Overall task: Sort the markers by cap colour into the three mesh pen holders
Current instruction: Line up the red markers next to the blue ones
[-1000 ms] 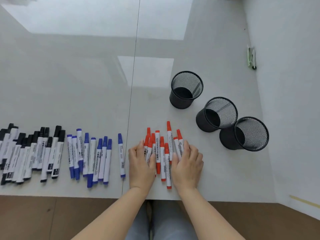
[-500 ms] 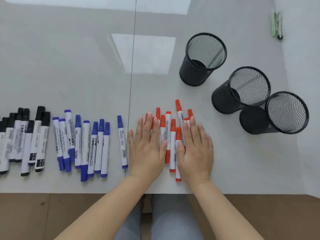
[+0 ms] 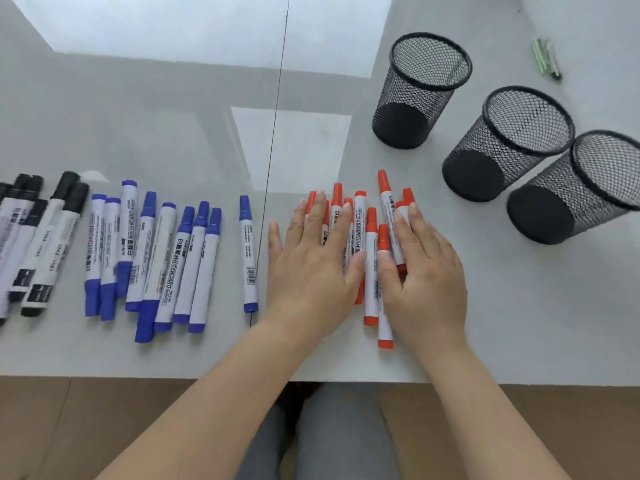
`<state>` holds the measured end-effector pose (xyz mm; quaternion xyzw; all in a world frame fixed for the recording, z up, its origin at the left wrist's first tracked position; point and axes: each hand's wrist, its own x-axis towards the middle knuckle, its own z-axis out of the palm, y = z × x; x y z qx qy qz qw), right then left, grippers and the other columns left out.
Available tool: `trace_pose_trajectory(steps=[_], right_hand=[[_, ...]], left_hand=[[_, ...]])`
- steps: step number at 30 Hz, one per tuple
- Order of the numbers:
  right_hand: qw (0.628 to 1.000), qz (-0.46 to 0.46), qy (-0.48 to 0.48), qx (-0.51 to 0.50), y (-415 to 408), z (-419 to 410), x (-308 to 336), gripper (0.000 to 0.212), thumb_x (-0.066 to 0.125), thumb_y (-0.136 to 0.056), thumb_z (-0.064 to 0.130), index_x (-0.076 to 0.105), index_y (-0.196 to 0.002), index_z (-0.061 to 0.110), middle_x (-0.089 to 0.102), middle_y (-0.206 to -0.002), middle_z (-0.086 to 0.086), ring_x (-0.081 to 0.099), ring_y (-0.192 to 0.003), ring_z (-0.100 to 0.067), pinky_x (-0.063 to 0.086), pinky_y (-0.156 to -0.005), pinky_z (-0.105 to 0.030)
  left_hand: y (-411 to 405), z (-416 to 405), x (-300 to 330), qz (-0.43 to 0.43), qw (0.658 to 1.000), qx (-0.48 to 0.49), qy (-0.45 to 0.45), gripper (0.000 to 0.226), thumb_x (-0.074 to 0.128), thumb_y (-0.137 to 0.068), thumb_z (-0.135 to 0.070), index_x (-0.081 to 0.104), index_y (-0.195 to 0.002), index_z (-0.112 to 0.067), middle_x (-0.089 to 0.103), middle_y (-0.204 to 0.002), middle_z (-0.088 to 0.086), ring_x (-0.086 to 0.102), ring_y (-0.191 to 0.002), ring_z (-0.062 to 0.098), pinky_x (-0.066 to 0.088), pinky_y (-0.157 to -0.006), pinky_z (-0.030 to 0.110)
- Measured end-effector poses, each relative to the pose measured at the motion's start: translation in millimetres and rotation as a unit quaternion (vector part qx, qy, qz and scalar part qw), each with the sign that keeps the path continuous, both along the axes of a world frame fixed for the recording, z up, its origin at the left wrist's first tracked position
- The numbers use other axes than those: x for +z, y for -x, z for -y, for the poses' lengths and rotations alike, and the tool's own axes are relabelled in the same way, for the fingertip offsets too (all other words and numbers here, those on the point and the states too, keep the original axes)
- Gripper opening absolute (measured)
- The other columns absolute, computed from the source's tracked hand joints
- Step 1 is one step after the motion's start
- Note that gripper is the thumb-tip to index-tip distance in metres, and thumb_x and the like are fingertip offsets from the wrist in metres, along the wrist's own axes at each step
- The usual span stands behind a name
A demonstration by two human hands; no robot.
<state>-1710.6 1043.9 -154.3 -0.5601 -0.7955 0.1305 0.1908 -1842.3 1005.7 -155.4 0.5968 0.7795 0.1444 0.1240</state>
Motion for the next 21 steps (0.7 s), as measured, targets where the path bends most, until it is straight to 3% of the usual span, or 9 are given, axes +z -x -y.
trace_pose_trajectory(steps=[5, 8, 14, 17, 21], right_hand=[[0.998, -0.060, -0.019, -0.005, -4, 2, -4, 0.047, 0.052, -0.091, 0.029, 0.048, -0.134, 0.011, 0.045, -0.143, -0.003, 0.038, -0.131, -0.019, 0.024, -0.110, -0.029], [0.998, -0.065, -0.016, -0.005, -6, 6, -3, 0.046, 0.054, -0.090, 0.029, 0.050, -0.132, 0.012, 0.046, -0.142, -0.002, 0.038, -0.129, -0.018, 0.023, -0.109, -0.028], [0.993, -0.118, 0.016, 0.005, -11, 10, 10, 0.048, 0.056, -0.088, 0.027, 0.048, -0.133, 0.014, 0.045, -0.142, 0.000, 0.034, -0.131, -0.017, 0.021, -0.110, -0.026], [0.978, -0.201, 0.030, -0.054, -20, 3, 22, 0.047, 0.056, -0.087, 0.022, 0.047, -0.132, 0.011, 0.046, -0.137, -0.005, 0.037, -0.130, -0.019, 0.023, -0.105, -0.022], [0.955, -0.257, 0.036, -0.144, -34, -15, 34, 0.061, 0.054, -0.086, 0.018, 0.030, -0.142, 0.010, 0.035, -0.147, -0.007, 0.031, -0.135, -0.019, 0.024, -0.106, -0.026]], left_hand=[[0, 1, 0, 0.059, 0.995, 0.036, -0.068, 0.056, 0.044, -0.088, -0.049, 0.032, -0.140, -0.037, 0.021, -0.154, -0.006, 0.013, -0.142, 0.015, 0.003, -0.116, 0.038], [0, 6, 4, 0.084, 0.992, 0.050, -0.086, 0.052, 0.052, -0.085, -0.046, 0.043, -0.135, -0.036, 0.031, -0.150, -0.006, 0.021, -0.140, 0.016, 0.011, -0.115, 0.035], [-2, 10, 22, 0.153, 0.984, 0.054, -0.079, 0.068, 0.054, -0.086, -0.042, 0.023, -0.145, -0.028, 0.024, -0.153, -0.001, 0.016, -0.141, 0.019, 0.014, -0.115, 0.039], [-2, 4, 38, 0.130, 0.984, 0.021, -0.119, 0.072, 0.055, -0.086, -0.040, 0.018, -0.146, -0.023, 0.022, -0.152, 0.000, 0.013, -0.141, 0.018, 0.014, -0.114, 0.035], [3, -16, 67, 0.107, 0.974, -0.005, -0.200, 0.071, 0.056, -0.086, -0.034, 0.017, -0.145, -0.025, 0.030, -0.145, -0.001, 0.029, -0.132, 0.017, 0.030, -0.102, 0.031]])
